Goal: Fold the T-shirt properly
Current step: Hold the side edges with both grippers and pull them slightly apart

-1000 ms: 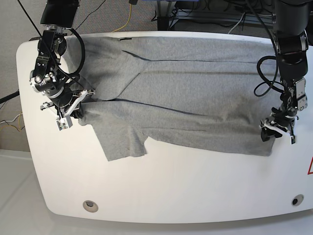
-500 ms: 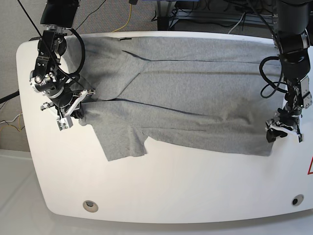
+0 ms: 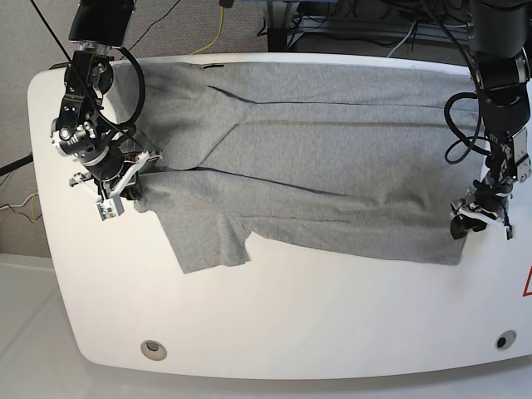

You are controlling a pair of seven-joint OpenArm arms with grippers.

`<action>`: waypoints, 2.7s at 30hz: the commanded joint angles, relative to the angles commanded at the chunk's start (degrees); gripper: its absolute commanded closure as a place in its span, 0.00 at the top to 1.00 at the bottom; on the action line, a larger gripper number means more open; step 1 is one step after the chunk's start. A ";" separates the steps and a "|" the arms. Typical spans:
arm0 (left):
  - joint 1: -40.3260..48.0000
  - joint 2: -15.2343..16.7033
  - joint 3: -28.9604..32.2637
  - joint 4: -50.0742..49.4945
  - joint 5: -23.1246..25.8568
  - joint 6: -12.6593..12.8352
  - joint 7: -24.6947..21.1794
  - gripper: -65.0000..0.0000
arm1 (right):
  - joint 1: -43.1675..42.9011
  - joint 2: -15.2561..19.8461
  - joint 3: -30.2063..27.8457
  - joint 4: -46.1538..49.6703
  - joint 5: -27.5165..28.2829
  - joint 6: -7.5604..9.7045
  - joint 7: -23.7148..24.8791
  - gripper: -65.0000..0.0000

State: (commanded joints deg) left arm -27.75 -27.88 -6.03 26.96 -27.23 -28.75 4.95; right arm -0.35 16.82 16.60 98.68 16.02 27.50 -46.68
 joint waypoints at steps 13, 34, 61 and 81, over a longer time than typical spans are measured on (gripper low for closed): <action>0.15 0.47 -0.64 1.43 1.83 -0.46 1.21 0.51 | -0.16 0.07 -0.06 0.06 0.13 -0.02 0.20 0.02; 1.13 -0.29 -0.76 1.09 1.74 -1.32 -0.70 0.00 | 0.24 0.07 -0.12 -0.22 0.08 0.21 0.76 0.01; 0.48 -1.38 -0.66 1.51 0.01 -3.92 2.07 0.00 | 1.46 0.11 0.01 -0.01 0.56 -0.08 0.46 0.00; 6.05 -3.82 -1.85 17.23 -3.45 -2.54 8.38 0.00 | 1.72 0.31 0.04 -0.10 0.36 -0.14 -0.81 0.00</action>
State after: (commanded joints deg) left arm -21.69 -31.70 -7.89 44.18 -30.68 -31.29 13.33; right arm 1.37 17.13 16.63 98.59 16.39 27.37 -47.50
